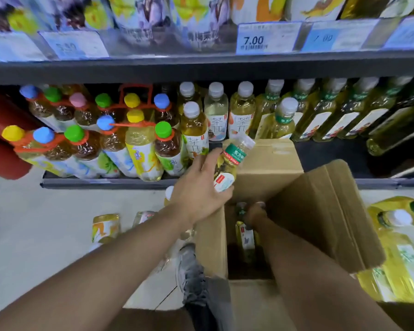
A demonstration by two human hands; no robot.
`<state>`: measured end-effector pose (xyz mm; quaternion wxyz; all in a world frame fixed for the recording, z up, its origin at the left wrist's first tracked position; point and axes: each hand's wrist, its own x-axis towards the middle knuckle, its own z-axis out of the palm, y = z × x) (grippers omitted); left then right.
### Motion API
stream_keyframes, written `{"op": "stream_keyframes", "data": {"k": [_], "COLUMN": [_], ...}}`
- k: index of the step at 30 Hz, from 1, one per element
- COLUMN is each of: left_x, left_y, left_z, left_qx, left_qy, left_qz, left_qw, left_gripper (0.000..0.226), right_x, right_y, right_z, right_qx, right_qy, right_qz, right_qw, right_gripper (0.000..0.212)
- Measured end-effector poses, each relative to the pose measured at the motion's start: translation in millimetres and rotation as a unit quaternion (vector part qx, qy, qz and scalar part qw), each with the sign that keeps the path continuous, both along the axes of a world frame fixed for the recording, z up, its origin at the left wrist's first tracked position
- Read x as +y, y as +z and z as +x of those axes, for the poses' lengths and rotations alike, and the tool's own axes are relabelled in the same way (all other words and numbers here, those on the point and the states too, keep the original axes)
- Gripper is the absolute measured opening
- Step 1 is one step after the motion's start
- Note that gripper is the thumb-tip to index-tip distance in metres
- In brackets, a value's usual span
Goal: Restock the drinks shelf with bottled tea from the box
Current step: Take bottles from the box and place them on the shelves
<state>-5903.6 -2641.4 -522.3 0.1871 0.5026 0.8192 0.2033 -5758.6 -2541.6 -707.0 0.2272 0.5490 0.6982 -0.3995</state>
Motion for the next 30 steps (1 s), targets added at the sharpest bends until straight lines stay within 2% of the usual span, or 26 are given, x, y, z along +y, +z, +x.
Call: {"op": "stream_keyframes", "data": {"k": [2,3,7,11,13,18,22,27,30], "left_x": [8,12,19,20,20,13,0,-19,-27], "left_y": [-1,-1,-4,-8,-6,13,39,88,128], "left_z": [-2,-3,-7,-12,-11,3,26,56,71], "left_qx": [0.024,0.032,0.055,0.066,0.04,0.026,0.015,-0.099,-0.148], "left_qy": [-0.012,-0.013,-0.022,-0.023,-0.01,0.001,0.006,0.024,0.012], "left_qz": [0.012,0.017,0.036,0.036,0.025,0.025,0.056,0.144,0.198], "left_qw": [1.0,0.999,0.998,0.997,0.999,0.999,0.998,0.984,0.969], "left_gripper": [0.087,0.087,0.087,0.087,0.088,0.085,0.084,0.094,0.085], "right_x": [5,6,8,9,6,-3,-9,-18,-25], "right_y": [-17,-25,-41,-40,-29,25,96,201,275], "right_z": [-4,-5,-10,-14,-12,9,21,44,64], "right_qx": [-0.012,-0.027,-0.03,0.0,0.012,0.083,0.141,0.23,0.289], "right_qy": [-0.038,-0.009,0.022,-0.039,-0.059,-0.084,-0.084,-0.046,-0.045], "right_qz": [0.016,0.026,0.033,0.033,0.025,0.072,0.107,0.188,0.226], "right_qw": [0.999,0.999,0.999,0.999,0.998,0.99,0.981,0.954,0.929], "right_gripper": [0.055,0.057,0.046,0.043,0.042,0.044,0.049,0.048,0.051]}}
